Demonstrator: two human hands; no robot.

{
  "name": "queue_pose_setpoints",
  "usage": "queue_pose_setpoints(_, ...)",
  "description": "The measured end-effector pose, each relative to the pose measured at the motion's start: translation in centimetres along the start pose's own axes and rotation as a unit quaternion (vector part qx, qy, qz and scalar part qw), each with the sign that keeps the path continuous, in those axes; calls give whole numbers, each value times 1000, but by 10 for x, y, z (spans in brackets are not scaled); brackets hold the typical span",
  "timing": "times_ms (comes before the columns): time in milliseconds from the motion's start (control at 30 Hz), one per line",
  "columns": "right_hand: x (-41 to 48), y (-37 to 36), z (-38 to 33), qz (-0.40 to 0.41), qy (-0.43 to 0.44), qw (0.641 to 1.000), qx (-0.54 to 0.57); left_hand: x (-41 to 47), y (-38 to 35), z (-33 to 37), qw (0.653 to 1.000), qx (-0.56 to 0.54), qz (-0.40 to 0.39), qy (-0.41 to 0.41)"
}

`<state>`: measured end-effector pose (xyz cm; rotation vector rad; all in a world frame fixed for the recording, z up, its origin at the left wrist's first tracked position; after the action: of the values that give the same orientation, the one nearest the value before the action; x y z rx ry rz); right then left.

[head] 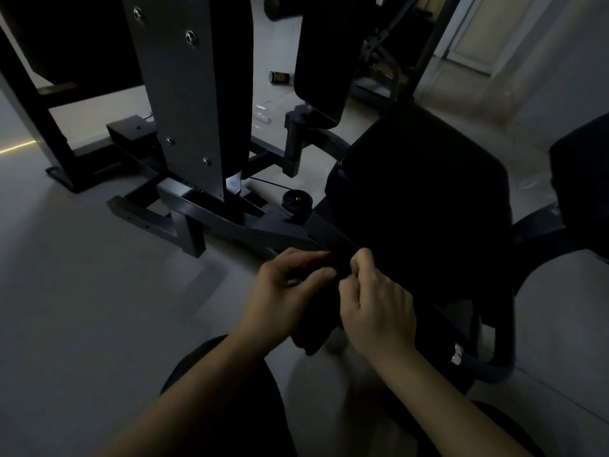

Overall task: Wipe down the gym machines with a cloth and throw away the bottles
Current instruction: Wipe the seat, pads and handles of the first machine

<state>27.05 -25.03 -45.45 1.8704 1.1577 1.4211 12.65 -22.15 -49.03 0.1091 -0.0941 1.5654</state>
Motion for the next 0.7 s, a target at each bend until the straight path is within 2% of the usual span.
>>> queue_pose_setpoints(67,0,0,1,-13,0,1000,12,10,-5,12,997,75,4,-32)
queue_pose_setpoints(200,1,3,4,-38,-9,997,70,23,-12,24,993,95,-40,63)
queue_pose_setpoints(267,2,8,9,-58,-17,990,126,17,-4,17,986,47,-18,158)
queue_pose_setpoints(333,-2,14,21,-92,-33,980,175,-5,3,9,967,-48,10,250)
queue_pose_setpoints(400,-11,20,35,-111,-27,981,159,-27,3,7,959,-124,40,250)
queue_pose_setpoints(467,-23,25,45,-105,18,991,77,-40,-1,9,978,-103,90,155)
queue_pose_setpoints(500,-27,25,48,-99,41,993,44,-40,-2,10,990,-30,119,65)
queue_pose_setpoints(533,-30,25,49,-95,56,994,27,-36,-5,14,987,72,136,-43)
queue_pose_setpoints(600,-29,22,50,-102,58,993,24,-25,-19,20,937,234,97,-239)
queue_pose_setpoints(633,-26,21,50,-108,55,992,30,-18,-26,19,917,273,51,-287)
queue_pose_setpoints(700,-23,21,52,-130,42,989,50,-3,-34,21,903,308,-22,-299)
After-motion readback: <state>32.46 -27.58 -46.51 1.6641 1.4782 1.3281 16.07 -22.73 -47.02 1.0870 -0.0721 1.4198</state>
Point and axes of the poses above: each hand's wrist, its own x-axis towards the middle knuckle, its own y-axis out of the back of the hand, z = x × y, the point moved 4 cm from there along x, towards the middle knuckle, and after that the axes turned 13 degrees about z, right-handed, at the moved point
